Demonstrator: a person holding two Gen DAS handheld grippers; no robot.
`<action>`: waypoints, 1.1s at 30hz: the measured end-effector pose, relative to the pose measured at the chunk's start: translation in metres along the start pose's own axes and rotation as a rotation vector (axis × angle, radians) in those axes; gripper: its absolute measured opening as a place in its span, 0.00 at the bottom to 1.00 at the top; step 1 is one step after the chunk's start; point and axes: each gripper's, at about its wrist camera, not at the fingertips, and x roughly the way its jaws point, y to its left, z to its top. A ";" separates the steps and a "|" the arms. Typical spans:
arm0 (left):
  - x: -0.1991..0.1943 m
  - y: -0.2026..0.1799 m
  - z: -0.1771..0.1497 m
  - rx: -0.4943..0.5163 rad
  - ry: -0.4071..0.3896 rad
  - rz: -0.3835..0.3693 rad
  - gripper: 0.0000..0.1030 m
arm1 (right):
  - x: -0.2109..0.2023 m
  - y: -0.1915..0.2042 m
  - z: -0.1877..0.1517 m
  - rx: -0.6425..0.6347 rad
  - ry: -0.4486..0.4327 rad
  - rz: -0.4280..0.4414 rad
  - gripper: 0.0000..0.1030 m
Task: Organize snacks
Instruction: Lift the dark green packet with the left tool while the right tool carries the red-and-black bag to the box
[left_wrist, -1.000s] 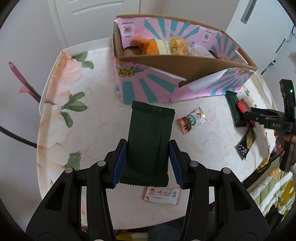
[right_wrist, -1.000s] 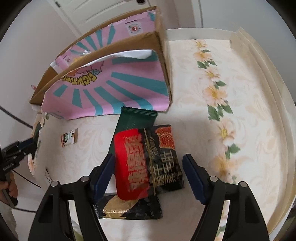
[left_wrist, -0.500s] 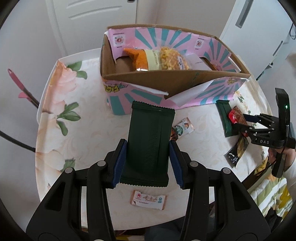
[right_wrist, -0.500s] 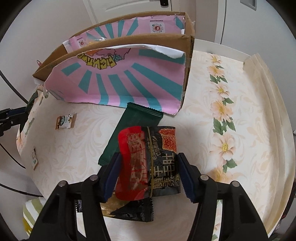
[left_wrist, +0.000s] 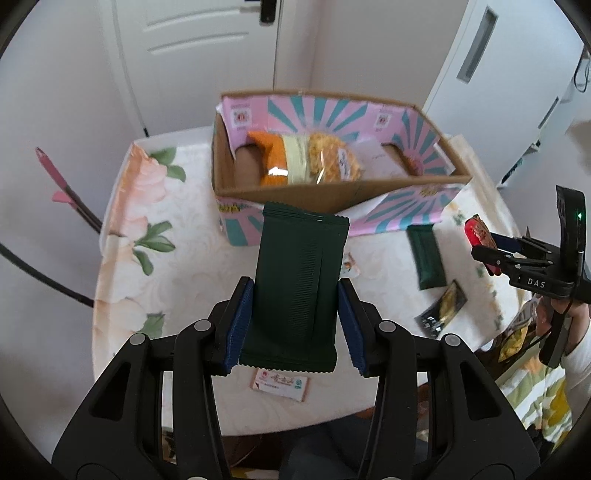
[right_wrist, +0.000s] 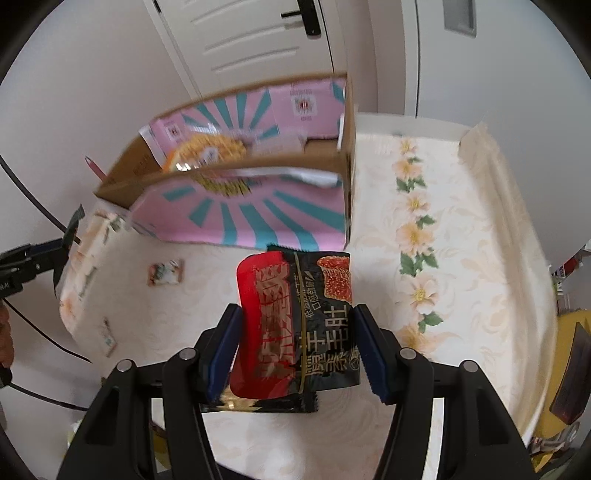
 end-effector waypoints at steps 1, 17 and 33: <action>-0.007 -0.002 0.004 -0.002 -0.011 0.001 0.41 | -0.009 0.001 0.003 0.007 -0.012 0.008 0.55; -0.016 -0.037 0.109 0.090 -0.107 -0.049 0.41 | -0.078 0.014 0.094 -0.005 -0.189 0.023 0.55; 0.090 -0.002 0.171 0.064 0.046 -0.055 0.41 | -0.015 0.035 0.163 0.039 -0.121 0.040 0.55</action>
